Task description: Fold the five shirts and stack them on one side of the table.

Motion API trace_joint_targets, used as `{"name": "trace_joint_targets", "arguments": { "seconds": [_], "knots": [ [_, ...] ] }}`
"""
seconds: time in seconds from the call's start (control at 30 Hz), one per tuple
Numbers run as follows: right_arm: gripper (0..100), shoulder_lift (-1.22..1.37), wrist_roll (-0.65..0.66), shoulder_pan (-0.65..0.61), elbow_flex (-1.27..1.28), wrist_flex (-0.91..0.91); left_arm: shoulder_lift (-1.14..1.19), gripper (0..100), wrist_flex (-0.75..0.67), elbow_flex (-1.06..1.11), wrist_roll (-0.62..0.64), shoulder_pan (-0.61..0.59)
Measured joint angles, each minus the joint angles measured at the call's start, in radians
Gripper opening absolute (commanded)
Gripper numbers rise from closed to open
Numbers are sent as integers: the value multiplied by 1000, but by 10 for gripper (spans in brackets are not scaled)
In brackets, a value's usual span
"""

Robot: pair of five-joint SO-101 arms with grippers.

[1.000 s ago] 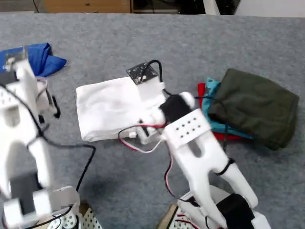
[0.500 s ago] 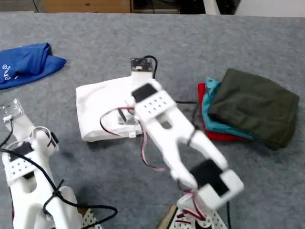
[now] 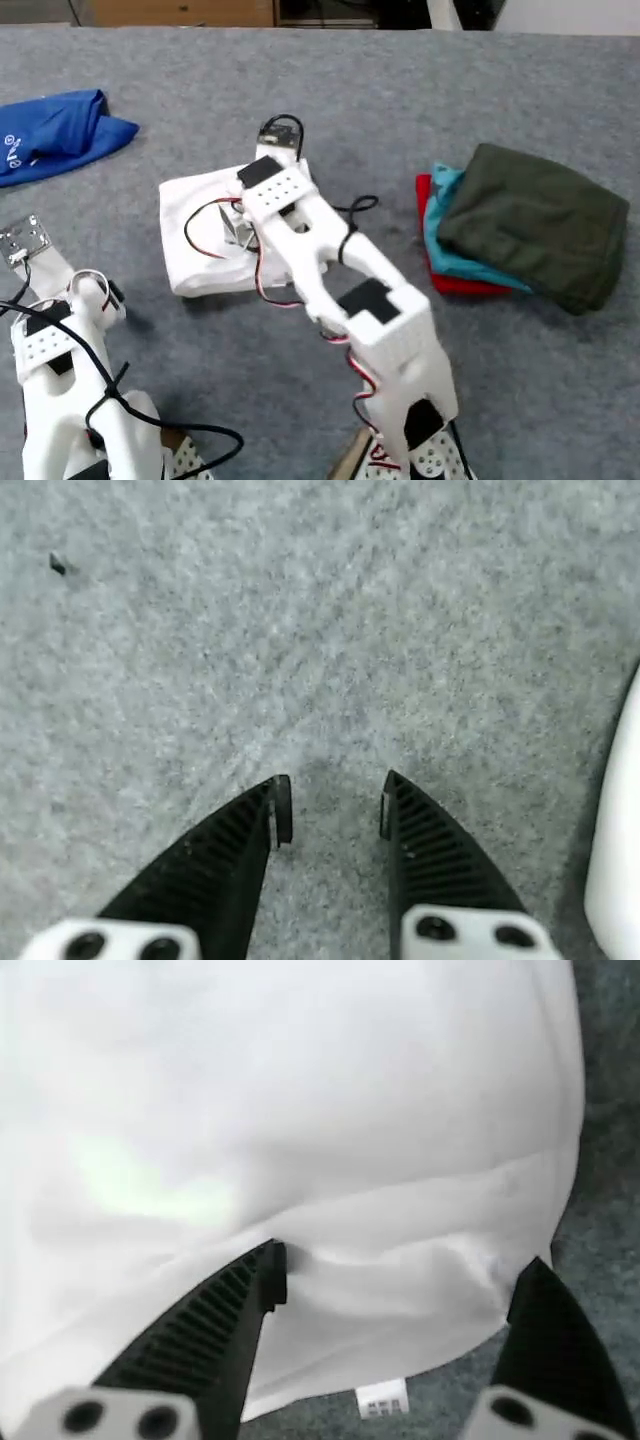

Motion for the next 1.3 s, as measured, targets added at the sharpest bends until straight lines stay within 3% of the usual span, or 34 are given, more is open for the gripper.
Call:
{"name": "trace_joint_targets", "arguments": {
  "seconds": [0.17,0.27,0.6,0.87,1.1,1.3],
  "knots": [
    [143,28,0,0,-15,12,0,161,0,0,0,0],
    [93,34,0,3,-17,25,0,161,0,0,0,0],
    [29,37,0,3,-40,84,0,161,0,0,0,0],
    [3,43,41,11,-175,238,0,161,0,0,0,0],
    [4,44,157,135,-405,417,0,161,0,0,0,0],
    [4,44,276,313,-559,439,2,161,0,0,0,0]
  ]
}}
